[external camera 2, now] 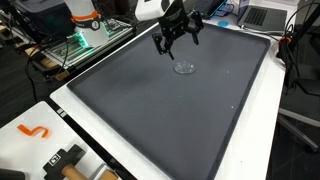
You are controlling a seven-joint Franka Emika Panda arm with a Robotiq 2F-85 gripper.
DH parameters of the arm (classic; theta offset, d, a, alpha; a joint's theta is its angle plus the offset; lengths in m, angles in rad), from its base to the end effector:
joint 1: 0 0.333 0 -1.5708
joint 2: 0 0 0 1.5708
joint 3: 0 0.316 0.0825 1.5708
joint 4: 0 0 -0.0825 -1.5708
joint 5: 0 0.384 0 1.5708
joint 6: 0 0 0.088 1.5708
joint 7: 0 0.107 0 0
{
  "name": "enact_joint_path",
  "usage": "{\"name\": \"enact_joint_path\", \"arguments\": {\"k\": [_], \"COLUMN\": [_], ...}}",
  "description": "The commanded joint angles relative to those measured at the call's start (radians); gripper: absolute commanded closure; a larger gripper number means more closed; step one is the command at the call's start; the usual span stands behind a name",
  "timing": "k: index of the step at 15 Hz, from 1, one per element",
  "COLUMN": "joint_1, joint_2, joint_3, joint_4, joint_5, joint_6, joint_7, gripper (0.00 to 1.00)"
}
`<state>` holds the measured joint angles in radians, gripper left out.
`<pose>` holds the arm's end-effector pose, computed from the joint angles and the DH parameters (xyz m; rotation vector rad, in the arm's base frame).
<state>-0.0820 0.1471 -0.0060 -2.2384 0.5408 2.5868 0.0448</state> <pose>0.5541 -0.0584 0.3217 -2.6929 0.7851 -0.2868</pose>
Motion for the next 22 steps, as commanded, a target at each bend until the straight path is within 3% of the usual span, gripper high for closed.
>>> {"name": "enact_joint_path", "arguments": {"k": [1,9,15,22], "joint_1": [-0.003,0.016,0.028,0.042], "joint_2": [-0.056,-0.109,-0.135,-0.174], "joint_3": [0.013,0.031,0.060,0.089], "joint_4": [-0.079,-0.169,-0.240,-0.317], "joint_5": [0.061,0.159,0.129,0.145], "joint_6": [0.043,0.124,0.168,0.132], "joint_7": [-0.087,-0.328,-0.459,-0.765], "gripper": [0.00,0.00,0.00,0.00]}}
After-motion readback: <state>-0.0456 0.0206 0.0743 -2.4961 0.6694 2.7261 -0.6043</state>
